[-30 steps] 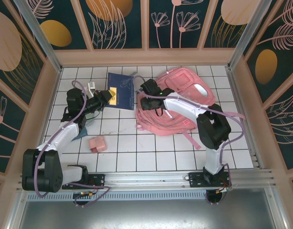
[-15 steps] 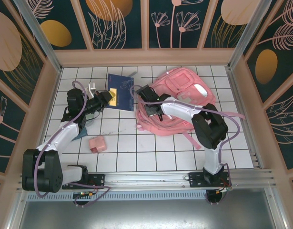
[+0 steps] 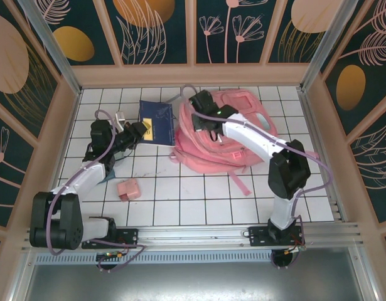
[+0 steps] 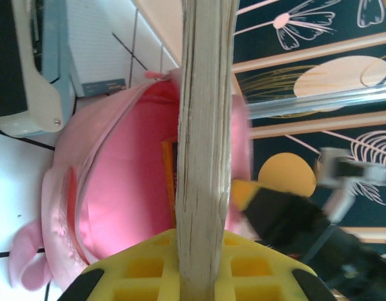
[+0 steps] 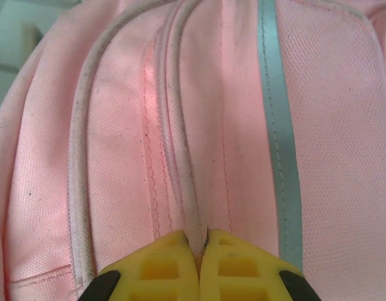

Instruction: Pack the student bag

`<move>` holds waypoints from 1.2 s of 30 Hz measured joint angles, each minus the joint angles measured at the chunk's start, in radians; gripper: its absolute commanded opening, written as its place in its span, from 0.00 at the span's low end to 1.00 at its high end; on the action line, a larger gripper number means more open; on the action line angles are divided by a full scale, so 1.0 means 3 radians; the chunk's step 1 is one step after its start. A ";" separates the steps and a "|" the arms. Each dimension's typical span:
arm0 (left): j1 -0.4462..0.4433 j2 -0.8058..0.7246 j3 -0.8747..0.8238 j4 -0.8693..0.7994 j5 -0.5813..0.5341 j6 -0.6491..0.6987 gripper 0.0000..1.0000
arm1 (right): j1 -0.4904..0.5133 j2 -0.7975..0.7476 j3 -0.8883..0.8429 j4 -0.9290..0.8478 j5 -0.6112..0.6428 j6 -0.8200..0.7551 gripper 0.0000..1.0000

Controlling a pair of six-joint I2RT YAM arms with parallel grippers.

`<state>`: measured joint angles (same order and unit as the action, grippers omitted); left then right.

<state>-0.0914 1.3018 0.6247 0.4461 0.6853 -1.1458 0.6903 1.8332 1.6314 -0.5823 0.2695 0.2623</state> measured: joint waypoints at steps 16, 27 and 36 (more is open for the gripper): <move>-0.1091 0.0991 0.0381 0.0520 -0.0755 -0.0395 0.00 | -0.0781 -0.0371 0.0141 0.0031 -0.1442 0.0622 0.00; -0.1882 0.2055 0.1451 0.0721 -0.1239 -0.0593 0.00 | -0.0894 -0.0532 0.0018 0.0163 -0.1770 0.0950 0.00; -0.2223 0.2764 0.2403 0.0357 -0.1656 -0.0598 0.13 | -0.0922 -0.0571 0.0018 0.0203 -0.1843 0.1049 0.00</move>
<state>-0.7582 2.1311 1.3457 0.5533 0.1886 -1.3251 0.4137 1.6619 1.6367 -0.5213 -0.2832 0.5770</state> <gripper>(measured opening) 0.122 0.066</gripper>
